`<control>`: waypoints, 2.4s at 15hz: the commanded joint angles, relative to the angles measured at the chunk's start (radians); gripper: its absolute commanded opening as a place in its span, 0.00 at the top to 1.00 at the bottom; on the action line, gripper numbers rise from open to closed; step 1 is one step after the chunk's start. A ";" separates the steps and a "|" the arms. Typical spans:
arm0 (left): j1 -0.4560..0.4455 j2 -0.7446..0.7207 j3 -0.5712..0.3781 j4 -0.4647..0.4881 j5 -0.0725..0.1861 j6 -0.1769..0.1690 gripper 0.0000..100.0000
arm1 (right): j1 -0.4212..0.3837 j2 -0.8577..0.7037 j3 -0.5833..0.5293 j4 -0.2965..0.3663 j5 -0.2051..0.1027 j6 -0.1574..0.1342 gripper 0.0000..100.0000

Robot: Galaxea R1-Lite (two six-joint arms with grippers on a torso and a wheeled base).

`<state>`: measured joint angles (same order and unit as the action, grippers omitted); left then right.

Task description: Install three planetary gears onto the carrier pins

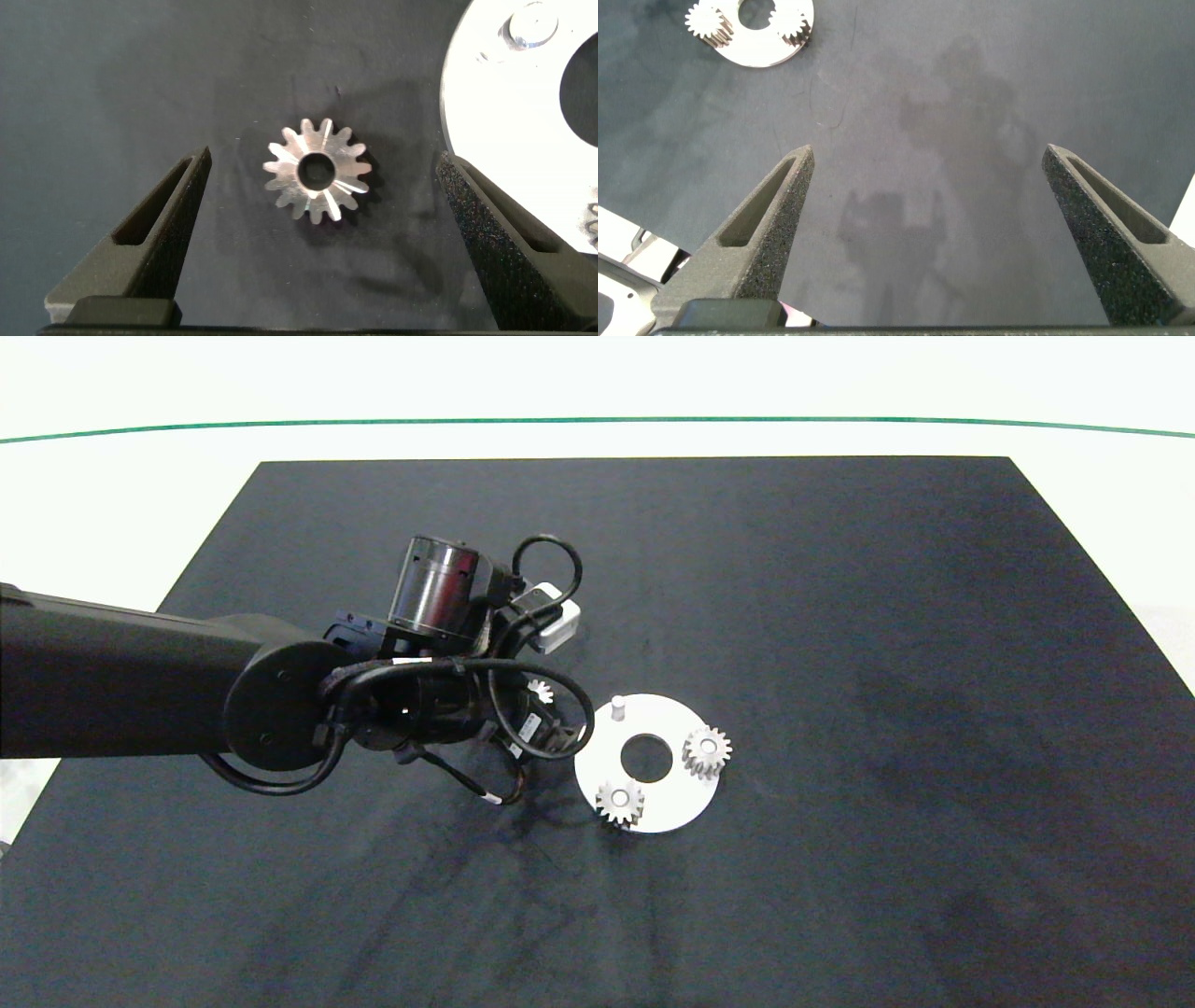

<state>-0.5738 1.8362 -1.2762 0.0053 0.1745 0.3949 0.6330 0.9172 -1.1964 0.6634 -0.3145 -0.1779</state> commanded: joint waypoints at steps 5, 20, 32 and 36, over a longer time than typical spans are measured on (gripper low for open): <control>0.003 0.011 0.006 -0.002 -0.016 0.002 0.13 | 0.001 0.000 0.000 0.004 -0.002 0.000 0.00; 0.005 0.011 0.000 -0.002 -0.021 0.004 0.43 | 0.001 0.002 0.000 0.004 0.006 0.000 0.00; 0.019 0.012 0.008 -0.008 -0.041 0.004 0.67 | 0.001 0.000 0.000 0.004 0.008 0.001 0.00; 0.019 0.011 0.005 -0.008 -0.041 0.004 0.76 | 0.001 0.000 0.000 0.004 0.008 0.001 0.00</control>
<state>-0.5562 1.8457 -1.2730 -0.0023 0.1326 0.3964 0.6330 0.9172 -1.1968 0.6632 -0.3049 -0.1751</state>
